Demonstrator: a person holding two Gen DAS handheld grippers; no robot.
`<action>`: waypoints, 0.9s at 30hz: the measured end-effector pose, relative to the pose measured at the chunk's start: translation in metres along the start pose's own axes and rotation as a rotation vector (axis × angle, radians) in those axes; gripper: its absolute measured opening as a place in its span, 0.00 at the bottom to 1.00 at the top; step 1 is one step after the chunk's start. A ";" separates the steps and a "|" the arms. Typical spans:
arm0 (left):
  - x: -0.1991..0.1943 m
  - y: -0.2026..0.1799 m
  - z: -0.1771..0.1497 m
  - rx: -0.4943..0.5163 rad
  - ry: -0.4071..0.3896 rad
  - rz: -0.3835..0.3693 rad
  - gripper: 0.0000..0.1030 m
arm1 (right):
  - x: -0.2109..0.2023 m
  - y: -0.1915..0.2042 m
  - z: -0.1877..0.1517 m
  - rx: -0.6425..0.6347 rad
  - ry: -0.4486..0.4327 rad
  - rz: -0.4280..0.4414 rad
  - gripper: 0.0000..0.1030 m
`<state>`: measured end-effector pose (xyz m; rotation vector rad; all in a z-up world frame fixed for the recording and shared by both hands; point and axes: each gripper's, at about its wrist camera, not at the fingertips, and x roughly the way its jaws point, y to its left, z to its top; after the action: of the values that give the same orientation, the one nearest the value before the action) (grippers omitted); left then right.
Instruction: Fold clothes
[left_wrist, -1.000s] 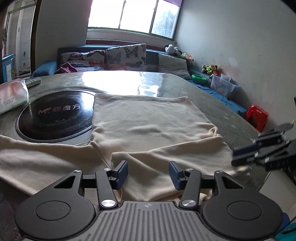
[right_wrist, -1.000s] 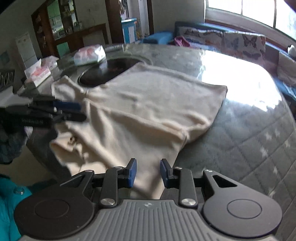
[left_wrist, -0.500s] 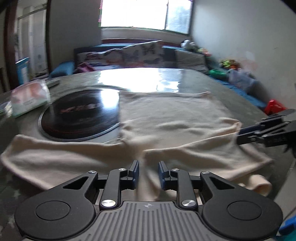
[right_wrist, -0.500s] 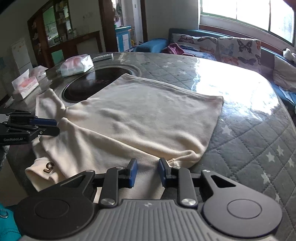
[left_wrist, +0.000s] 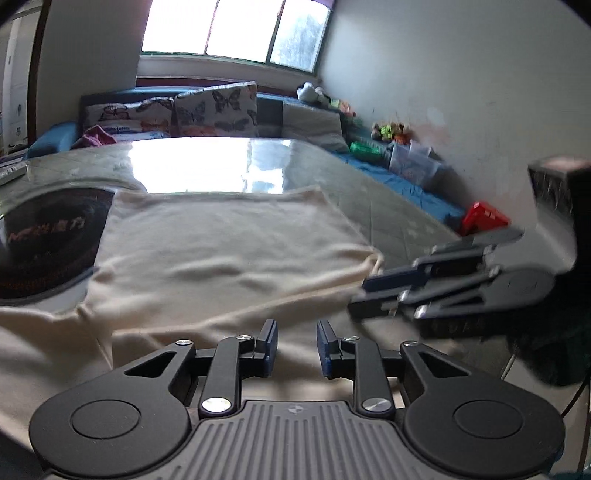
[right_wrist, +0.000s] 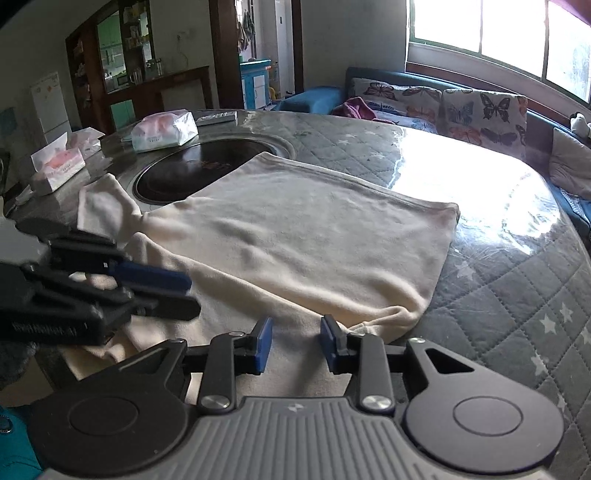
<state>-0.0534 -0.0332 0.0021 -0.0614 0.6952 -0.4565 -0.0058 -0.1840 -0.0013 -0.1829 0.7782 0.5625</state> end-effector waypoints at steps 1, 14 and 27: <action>-0.003 0.002 -0.003 0.006 -0.002 0.005 0.25 | 0.000 0.000 0.000 -0.001 0.000 0.001 0.28; -0.047 0.034 -0.024 0.035 -0.020 0.137 0.28 | -0.001 0.006 0.003 -0.026 -0.010 0.019 0.30; -0.062 0.047 -0.025 -0.019 -0.054 0.205 0.39 | 0.010 0.077 0.003 -0.235 -0.004 0.149 0.31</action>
<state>-0.0930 0.0381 0.0105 -0.0198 0.6449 -0.2507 -0.0399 -0.1144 -0.0023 -0.3418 0.7247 0.7959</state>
